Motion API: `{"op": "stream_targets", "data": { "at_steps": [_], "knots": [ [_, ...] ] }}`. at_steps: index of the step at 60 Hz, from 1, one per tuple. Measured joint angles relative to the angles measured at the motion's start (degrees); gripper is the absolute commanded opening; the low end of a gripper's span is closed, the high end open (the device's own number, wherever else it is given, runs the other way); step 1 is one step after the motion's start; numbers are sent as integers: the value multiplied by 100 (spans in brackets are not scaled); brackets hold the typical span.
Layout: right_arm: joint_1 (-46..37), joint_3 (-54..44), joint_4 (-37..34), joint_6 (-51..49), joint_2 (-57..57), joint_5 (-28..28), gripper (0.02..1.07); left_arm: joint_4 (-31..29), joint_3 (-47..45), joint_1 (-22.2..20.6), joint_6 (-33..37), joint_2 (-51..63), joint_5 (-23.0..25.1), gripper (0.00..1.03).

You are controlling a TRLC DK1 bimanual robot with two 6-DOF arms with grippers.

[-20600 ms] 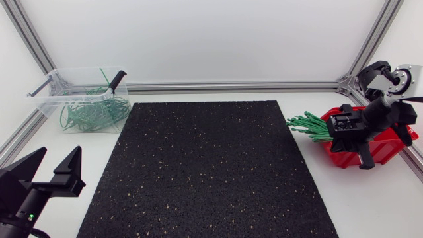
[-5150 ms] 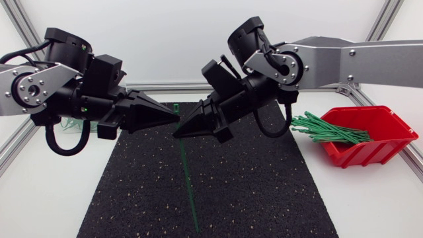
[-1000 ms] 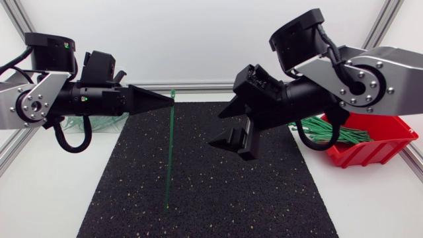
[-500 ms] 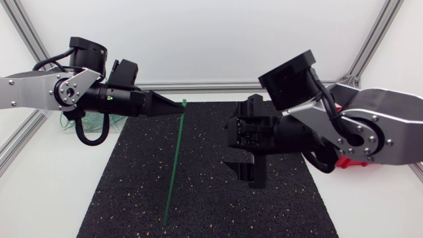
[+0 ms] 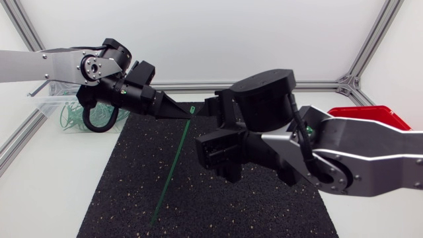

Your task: Take a green cable tie from the red box, thread the tail through the head to close it, then place it in the transparent bin on the left.

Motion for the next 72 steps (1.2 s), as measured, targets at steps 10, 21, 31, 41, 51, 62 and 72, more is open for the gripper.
{"op": "stream_targets", "data": {
  "at_steps": [10,21,31,41,51,62,72],
  "knots": [
    [328,-234,807,-472,343,330,96,-240,175,2,173,181,203,3],
    [603,-516,1818,-1084,730,590,90,-1016,614,4,538,470,308,3],
    [693,-754,2417,-1580,887,664,55,-2212,1110,4,1342,870,328,3],
    [820,-896,2761,-1958,927,664,44,-2559,1311,4,1847,1045,343,3],
    [990,-962,3080,-2175,1104,667,44,-2594,1318,4,1991,1049,363,3],
    [1274,-1021,3161,-2229,1368,667,42,-2594,1388,4,1996,1117,365,3],
    [1534,-1021,3178,-2229,1495,662,39,-2597,1392,4,1996,1130,365,3]
  ]
}}
